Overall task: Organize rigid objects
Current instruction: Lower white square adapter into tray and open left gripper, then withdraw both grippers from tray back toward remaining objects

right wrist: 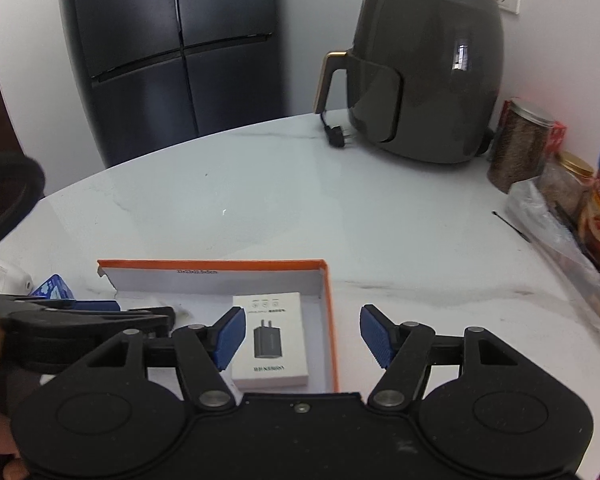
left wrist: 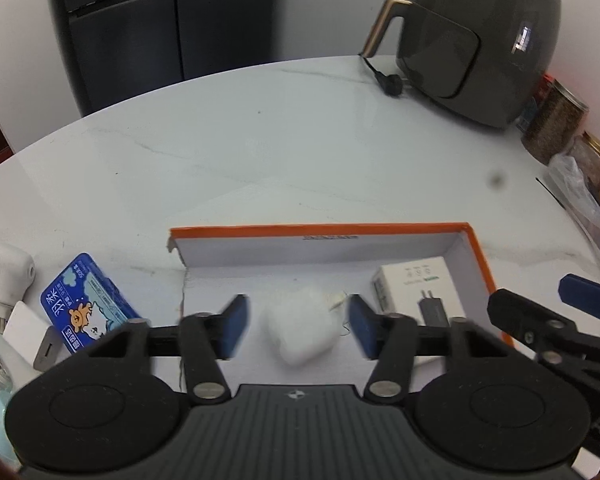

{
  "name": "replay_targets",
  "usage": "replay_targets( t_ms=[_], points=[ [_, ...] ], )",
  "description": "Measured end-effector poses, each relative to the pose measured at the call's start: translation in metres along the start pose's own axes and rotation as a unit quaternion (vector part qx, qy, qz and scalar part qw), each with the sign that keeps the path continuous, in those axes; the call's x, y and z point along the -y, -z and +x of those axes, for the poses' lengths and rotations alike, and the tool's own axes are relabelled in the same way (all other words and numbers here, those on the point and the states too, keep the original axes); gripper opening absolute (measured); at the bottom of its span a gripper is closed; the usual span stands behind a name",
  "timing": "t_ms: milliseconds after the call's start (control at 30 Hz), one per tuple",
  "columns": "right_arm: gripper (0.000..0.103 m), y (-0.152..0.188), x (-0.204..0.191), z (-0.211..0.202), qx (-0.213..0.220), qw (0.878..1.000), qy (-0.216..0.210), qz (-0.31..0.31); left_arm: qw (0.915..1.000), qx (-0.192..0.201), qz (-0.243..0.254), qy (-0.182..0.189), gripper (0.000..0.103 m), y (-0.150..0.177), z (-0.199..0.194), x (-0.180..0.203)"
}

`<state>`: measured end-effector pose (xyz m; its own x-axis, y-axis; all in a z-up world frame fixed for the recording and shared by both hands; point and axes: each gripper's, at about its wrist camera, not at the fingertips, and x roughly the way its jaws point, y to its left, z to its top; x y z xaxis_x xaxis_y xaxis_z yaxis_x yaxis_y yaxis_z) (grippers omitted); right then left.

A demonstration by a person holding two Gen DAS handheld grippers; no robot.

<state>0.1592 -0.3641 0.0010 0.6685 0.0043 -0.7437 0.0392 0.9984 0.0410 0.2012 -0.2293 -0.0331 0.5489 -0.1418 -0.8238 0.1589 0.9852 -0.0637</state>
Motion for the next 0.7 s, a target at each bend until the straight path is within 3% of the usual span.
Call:
replay_targets(
  t_ms=[400, 700],
  points=[
    [0.085, 0.012, -0.005, -0.046, 0.005, 0.999, -0.009, 0.036, 0.9994, 0.023, 0.009, -0.024, 0.09, 0.019, -0.06, -0.009],
    [0.087, 0.035, -0.044, -0.078, -0.01, 0.999, -0.049, 0.019, 0.9978, 0.034, -0.021, -0.053, 0.091, 0.051, -0.112, -0.054]
  ],
)
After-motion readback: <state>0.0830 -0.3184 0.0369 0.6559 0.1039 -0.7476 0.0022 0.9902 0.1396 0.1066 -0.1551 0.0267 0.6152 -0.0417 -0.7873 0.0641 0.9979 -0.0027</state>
